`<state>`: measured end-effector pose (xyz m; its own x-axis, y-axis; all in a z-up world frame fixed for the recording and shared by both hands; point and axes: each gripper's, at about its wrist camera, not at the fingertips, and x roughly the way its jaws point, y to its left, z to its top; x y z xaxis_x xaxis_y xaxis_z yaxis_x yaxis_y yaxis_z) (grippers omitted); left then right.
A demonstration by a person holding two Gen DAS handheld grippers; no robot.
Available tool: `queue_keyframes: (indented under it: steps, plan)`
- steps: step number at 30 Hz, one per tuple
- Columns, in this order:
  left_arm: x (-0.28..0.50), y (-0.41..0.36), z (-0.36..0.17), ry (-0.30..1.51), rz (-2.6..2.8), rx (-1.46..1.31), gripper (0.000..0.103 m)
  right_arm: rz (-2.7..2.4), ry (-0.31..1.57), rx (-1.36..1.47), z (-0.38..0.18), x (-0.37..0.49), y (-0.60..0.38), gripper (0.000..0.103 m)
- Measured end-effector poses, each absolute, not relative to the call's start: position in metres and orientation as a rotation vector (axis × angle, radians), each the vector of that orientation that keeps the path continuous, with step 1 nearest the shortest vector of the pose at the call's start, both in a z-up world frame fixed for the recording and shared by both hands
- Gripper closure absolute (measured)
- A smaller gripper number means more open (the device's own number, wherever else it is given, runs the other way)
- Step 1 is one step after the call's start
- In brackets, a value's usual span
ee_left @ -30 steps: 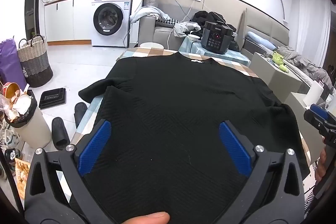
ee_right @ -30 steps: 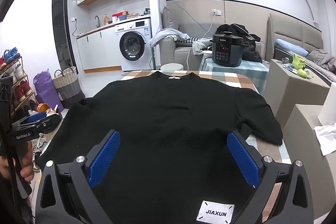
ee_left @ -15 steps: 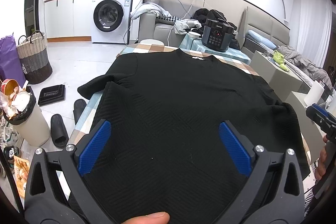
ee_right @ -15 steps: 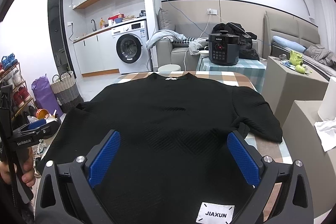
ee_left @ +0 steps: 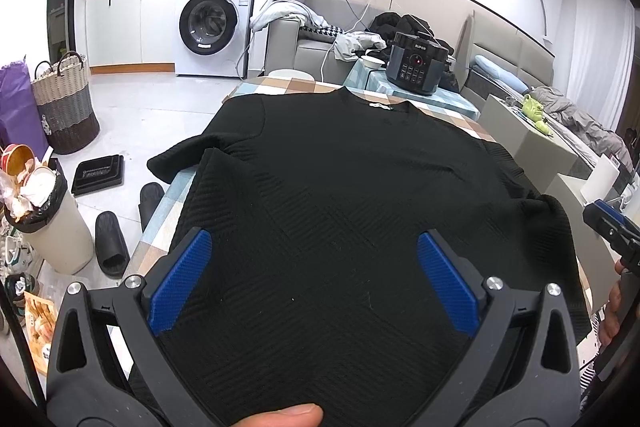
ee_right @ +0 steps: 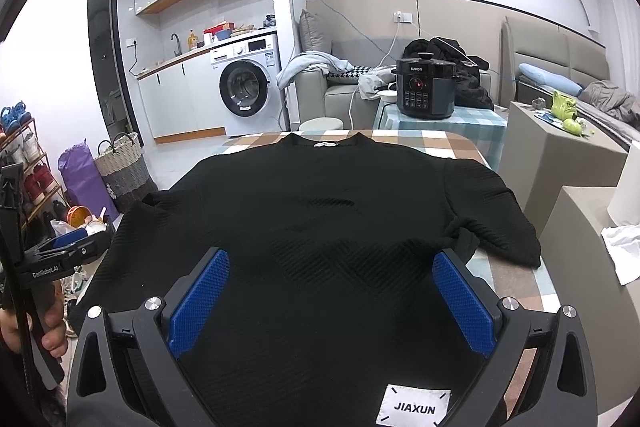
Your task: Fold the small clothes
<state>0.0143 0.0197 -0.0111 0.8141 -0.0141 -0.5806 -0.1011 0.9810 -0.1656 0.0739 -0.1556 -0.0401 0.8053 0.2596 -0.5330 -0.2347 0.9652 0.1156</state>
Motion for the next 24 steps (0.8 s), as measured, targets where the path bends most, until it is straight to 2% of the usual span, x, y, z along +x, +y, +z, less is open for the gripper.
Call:
queue_keyframes:
  steps: [24]
  plan:
    - [0.0167, 0.0166, -0.0146, 0.621, 0.04, -0.192, 0.001, 0.254, 0.586, 0.053, -0.0394, 0.0734, -0.1546, 0.0]
